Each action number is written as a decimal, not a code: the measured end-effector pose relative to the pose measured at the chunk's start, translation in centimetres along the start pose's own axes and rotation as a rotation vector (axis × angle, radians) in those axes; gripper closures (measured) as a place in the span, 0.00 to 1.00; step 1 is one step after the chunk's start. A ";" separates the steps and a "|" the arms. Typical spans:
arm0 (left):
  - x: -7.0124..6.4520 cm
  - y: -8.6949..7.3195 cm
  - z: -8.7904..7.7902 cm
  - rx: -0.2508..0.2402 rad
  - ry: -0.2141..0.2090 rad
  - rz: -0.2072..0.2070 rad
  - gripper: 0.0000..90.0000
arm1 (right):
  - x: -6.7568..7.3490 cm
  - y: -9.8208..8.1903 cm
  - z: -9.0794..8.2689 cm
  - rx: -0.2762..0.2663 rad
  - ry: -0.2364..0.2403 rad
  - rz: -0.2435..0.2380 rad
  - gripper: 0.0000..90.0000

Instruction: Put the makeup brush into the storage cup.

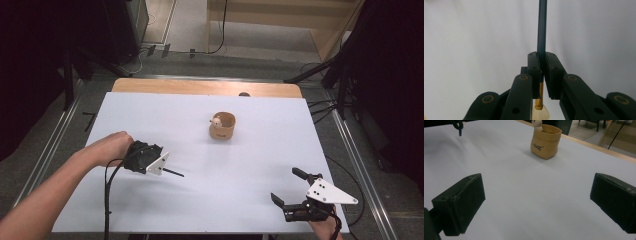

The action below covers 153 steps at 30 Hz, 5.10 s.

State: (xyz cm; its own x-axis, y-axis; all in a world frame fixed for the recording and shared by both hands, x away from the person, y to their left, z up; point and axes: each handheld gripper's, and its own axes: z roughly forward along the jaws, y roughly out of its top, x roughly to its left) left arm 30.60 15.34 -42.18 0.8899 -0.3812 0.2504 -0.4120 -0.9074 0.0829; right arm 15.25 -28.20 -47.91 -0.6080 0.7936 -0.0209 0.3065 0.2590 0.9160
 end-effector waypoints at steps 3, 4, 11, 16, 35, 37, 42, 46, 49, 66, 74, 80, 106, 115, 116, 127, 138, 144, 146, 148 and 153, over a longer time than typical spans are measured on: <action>0.1 0.4 -0.3 -0.004 0.009 -0.002 0.93 | 0.0 0.1 0.1 0.030 0.003 0.017 0.00; 0.2 0.8 -0.4 -0.004 0.015 -0.003 0.94 | -0.1 0.1 0.1 0.039 0.003 0.025 0.00; 0.5 1.9 -0.5 0.002 0.030 0.012 0.94 | -0.1 0.1 0.3 0.067 0.011 0.040 0.00; 0.7 2.7 -0.6 -0.001 0.033 0.012 0.94 | -0.2 0.2 0.6 0.073 -0.004 0.053 0.00; 2.3 6.3 -0.3 0.001 0.058 0.079 0.94 | 0.1 1.2 1.8 0.176 -0.012 0.041 0.00; 2.5 6.6 -0.3 -0.006 0.061 0.082 0.94 | 0.2 1.4 1.9 0.180 -0.006 0.039 0.00; 2.7 7.2 -0.2 -0.007 0.061 0.087 0.94 | 0.4 1.7 2.2 0.180 0.004 0.037 0.00; 2.8 7.7 -0.3 -0.003 0.072 0.095 0.94 | 0.6 2.0 2.9 0.181 0.012 0.033 0.00; 3.1 7.8 -0.2 0.002 0.077 0.098 0.94 | 0.8 2.2 3.1 0.182 0.025 0.023 0.00; 4.4 9.9 -0.1 0.020 0.086 0.094 0.94 | 1.7 4.0 4.8 0.193 0.097 -0.027 0.04; 4.8 11.0 0.4 0.033 0.055 0.088 0.94 | 2.9 5.0 6.3 0.184 0.127 -0.061 0.15; 4.9 11.7 0.6 0.066 0.059 0.110 0.94 | 3.6 6.0 7.4 0.178 0.154 -0.086 0.18; 5.3 13.6 1.5 0.158 0.039 0.107 0.94 | 5.4 7.7 11.1 0.291 0.179 -0.111 0.71; 5.1 14.5 1.6 0.147 0.044 0.134 0.94 | 5.7 7.1 11.7 0.310 0.173 -0.131 0.82; 5.1 14.5 1.6 0.147 0.044 0.134 0.94 | 5.7 7.1 11.7 0.310 0.173 -0.131 0.82; 4.7 15.4 1.5 0.113 0.039 0.137 0.94 | 5.5 6.9 11.8 0.314 0.167 -0.132 0.92; 4.6 15.7 1.0 0.103 0.051 0.172 0.93 | 5.7 6.6 12.2 0.332 0.173 -0.136 0.89; 4.5 16.0 0.7 0.097 0.052 0.188 0.93 | 5.9 6.4 12.4 0.334 0.163 -0.132 0.89; 4.5 16.0 0.8 0.092 0.055 0.189 0.93 | 5.9 6.4 12.4 0.334 0.164 -0.133 0.90; 4.5 16.0 0.8 0.090 0.058 0.191 0.93 | 5.9 6.4 12.3 0.335 0.160 -0.130 0.92; 4.5 15.8 0.7 0.072 0.057 0.188 0.88 | 6.1 6.4 12.3 0.335 0.186 -0.145 0.95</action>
State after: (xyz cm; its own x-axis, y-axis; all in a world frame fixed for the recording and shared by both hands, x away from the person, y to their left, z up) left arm 28.21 -0.82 -40.41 0.7854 -0.5360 0.3096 -0.5528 -0.8324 -0.0386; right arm 22.52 -14.90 -47.15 -0.7750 0.6307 -0.0396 0.4106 0.5501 0.7272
